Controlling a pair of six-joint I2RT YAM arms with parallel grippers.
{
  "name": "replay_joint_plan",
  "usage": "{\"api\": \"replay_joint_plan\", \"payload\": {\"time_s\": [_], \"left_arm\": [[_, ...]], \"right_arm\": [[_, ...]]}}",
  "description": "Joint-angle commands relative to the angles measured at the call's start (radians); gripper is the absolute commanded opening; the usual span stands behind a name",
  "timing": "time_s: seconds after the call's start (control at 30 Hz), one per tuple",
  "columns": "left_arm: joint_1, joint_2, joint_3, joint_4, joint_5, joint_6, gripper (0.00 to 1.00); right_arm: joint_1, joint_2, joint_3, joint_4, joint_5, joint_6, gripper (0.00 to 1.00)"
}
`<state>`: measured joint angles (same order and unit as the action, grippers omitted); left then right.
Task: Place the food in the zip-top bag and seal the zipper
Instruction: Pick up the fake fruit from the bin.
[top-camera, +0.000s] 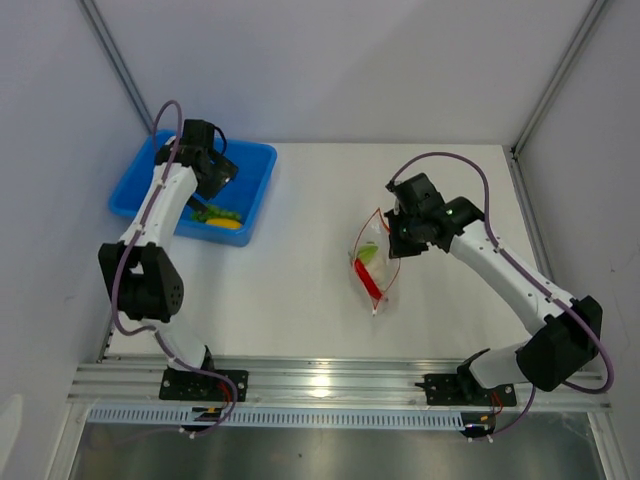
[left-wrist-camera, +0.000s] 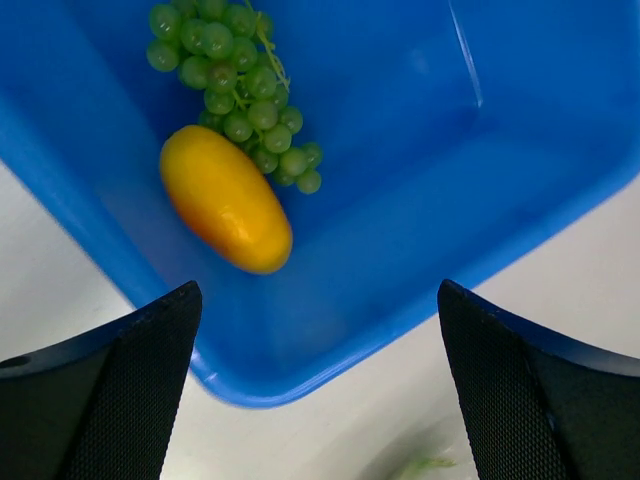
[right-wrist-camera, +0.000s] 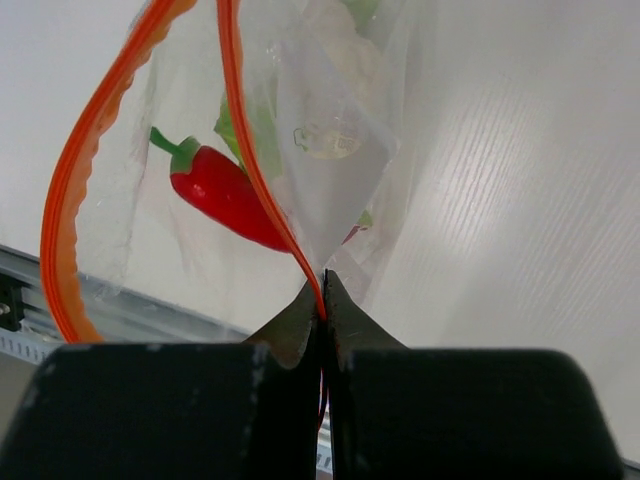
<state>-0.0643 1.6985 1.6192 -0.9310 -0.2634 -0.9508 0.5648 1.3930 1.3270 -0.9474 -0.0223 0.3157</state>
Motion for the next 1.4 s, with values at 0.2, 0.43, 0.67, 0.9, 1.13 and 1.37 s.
{"api": "replay_joint_plan", "payload": {"time_s": [0.2, 0.43, 0.67, 0.9, 1.13, 1.37], "left_arm": [[0.032, 0.225, 0.271, -0.109, -0.03, -0.174, 0.99], [0.061, 0.368, 0.427, -0.16, -0.02, -0.247, 1.0], [0.11, 0.434, 0.437, -0.282, -0.022, -0.332, 1.0], [0.121, 0.472, 0.423, -0.364, -0.037, -0.353, 1.0], [0.121, 0.561, 0.478, -0.402, 0.009, -0.404, 1.0], [0.123, 0.642, 0.525, -0.445, 0.021, -0.456, 0.99]], "right_arm": [[-0.091, 0.083, 0.009, 0.053, 0.003, -0.096, 0.0], [-0.146, 0.167, 0.081, 0.053, -0.056, -0.11, 0.0], [-0.187, 0.23, 0.126, 0.044, -0.067, -0.101, 0.0], [-0.22, 0.297, 0.163, 0.05, -0.102, -0.089, 0.0], [-0.252, 0.324, 0.178, 0.052, -0.137, -0.078, 0.0], [-0.267, 0.324, 0.176, 0.045, -0.133, -0.081, 0.0]]}}
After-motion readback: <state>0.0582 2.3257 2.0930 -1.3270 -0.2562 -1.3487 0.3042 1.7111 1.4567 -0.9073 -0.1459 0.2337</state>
